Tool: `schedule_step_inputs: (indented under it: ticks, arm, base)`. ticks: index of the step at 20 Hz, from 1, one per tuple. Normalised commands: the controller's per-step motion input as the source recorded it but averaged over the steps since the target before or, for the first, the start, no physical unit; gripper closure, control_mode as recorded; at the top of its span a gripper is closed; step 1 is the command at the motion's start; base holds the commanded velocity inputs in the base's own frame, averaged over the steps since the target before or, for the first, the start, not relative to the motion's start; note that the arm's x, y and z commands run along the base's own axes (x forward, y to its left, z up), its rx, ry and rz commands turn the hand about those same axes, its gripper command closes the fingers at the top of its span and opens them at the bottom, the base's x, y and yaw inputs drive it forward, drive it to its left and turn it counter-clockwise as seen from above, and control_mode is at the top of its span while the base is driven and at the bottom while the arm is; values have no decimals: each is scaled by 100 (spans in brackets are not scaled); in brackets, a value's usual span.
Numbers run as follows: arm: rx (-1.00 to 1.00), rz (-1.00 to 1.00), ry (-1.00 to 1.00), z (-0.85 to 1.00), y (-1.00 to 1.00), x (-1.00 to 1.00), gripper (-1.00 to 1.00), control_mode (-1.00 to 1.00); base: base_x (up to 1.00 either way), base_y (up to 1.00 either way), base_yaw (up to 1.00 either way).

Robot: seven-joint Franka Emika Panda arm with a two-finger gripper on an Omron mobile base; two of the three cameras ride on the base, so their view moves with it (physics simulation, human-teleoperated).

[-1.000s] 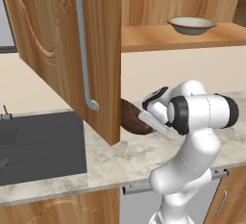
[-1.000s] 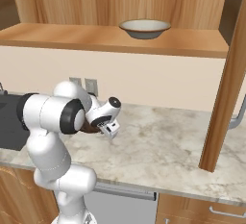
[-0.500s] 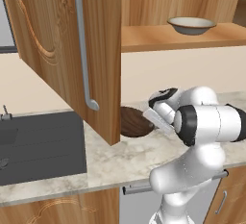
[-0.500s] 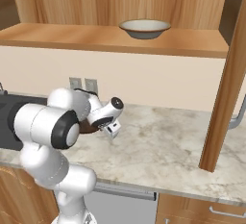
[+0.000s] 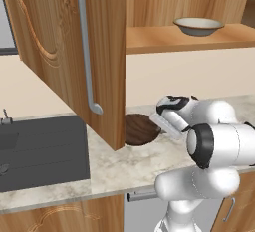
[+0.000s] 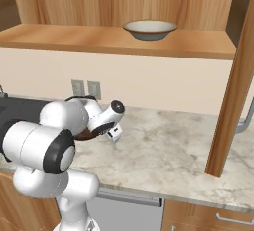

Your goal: Open the cabinet. Pick the bowls from the counter and place them in the cabinet. Then close the cabinet.

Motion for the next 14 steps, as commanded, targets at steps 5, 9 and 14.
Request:
schedule_step_inputs:
  ticks: [5,9,14]
  arm:
    - [1,-1,-5,35,-9,-40,100,-100]
    - [2,-7,-7,87,-30,-62,100,-100]
    - [0,-19,-1,75,-12,-57,100,-100]
  base:
    - [0,0,0]
    - [0,0,0]
    - [0,0,0]
